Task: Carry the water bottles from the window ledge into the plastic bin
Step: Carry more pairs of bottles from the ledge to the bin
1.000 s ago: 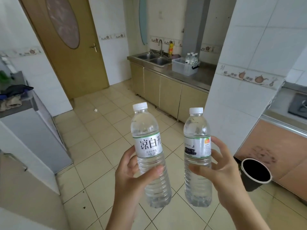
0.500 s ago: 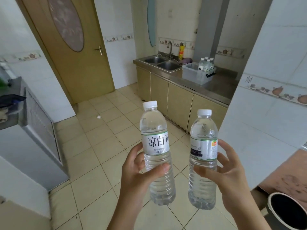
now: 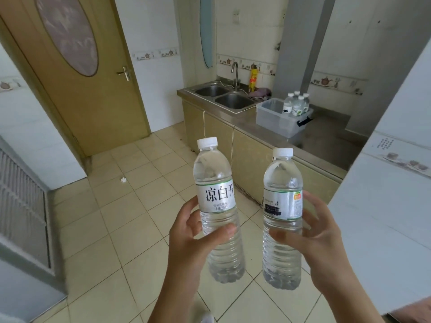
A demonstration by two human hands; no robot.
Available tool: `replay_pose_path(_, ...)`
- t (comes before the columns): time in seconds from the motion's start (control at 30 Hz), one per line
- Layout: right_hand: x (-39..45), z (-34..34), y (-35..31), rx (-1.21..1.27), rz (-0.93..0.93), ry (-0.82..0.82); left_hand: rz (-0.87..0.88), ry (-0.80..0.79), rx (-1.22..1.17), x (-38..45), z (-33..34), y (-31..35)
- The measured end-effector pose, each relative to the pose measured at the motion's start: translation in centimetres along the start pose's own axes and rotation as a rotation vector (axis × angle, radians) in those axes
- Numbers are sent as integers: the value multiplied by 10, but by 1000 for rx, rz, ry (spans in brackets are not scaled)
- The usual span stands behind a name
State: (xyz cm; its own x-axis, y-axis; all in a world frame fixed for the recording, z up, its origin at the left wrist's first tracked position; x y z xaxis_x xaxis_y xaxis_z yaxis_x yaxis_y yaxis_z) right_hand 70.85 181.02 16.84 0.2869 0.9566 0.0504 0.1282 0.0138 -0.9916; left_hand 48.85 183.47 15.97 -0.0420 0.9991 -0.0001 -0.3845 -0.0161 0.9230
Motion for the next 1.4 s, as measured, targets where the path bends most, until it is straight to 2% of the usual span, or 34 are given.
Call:
replay_pose_path(0.37,189,52,2,27,47,194,-63,-200,48,240,23,-6)
replay_pose_path(0.6,292,61,8,68,54,271,-120,-258,69,351,53,-24)
replay_pose_path(0.8,386,46,27,65,40,257,-149,-268,91,435,90,-53)
replay_pose_path(1.1,560,1,56,60,81,229,-148,-286,45,579,194,-96)
replay_pose_path(1.2,612,-13,62,-2,98,237,-175,-277,-1,622,227,-111)
replay_pose_path(1.4,707,-31,64,-35,141,311,-190,-290,54,709,281,-129)
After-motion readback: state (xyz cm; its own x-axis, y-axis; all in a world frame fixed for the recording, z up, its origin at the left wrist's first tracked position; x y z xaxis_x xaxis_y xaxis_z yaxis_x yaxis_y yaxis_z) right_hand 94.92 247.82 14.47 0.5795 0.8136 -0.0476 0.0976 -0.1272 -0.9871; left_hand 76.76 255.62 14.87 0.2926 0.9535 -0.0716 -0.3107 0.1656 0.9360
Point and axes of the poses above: each hand's wrist, its own x-axis towards the middle knuckle, its own z-axis out of the palm, y = z × x, the point moved 4 cm from there along x, towards the middle knuckle, and after that the axes turned 13 degrees about -x, right-handed, at the moved point
